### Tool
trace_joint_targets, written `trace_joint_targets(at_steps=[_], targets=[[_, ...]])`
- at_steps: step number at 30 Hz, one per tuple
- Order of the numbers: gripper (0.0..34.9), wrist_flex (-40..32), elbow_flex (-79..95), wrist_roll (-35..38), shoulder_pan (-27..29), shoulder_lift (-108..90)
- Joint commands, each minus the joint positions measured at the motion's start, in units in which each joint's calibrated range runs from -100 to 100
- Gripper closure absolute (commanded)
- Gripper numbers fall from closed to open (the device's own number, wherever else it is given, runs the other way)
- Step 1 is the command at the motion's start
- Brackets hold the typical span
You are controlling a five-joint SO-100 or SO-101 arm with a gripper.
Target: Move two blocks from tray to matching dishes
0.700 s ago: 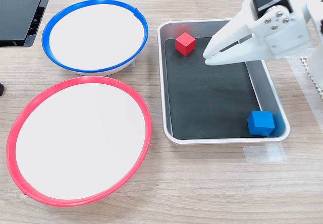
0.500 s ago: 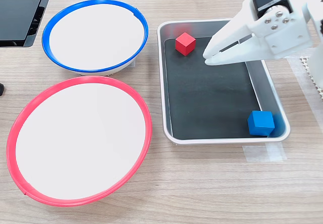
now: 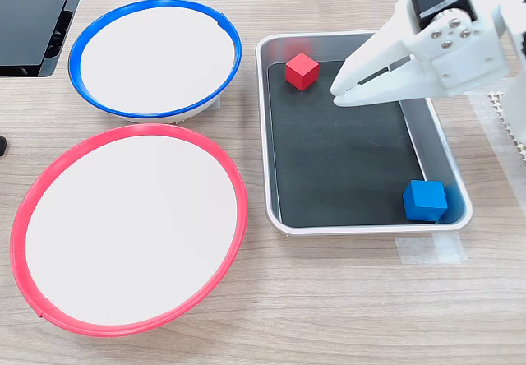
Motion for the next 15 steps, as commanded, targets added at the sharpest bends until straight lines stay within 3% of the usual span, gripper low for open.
trace_joint_targets(at_steps=[1, 9, 11, 15], targets=[[34.6, 0.11, 0.00, 0.10, -0.01, -0.26], [34.6, 0.11, 0.00, 0.29, -0.20, -0.26], [34.6, 0.11, 0.00, 1.37, -2.74, 0.34], [34.8, -2.53, -12.38, -1.07, 0.37, 19.28]])
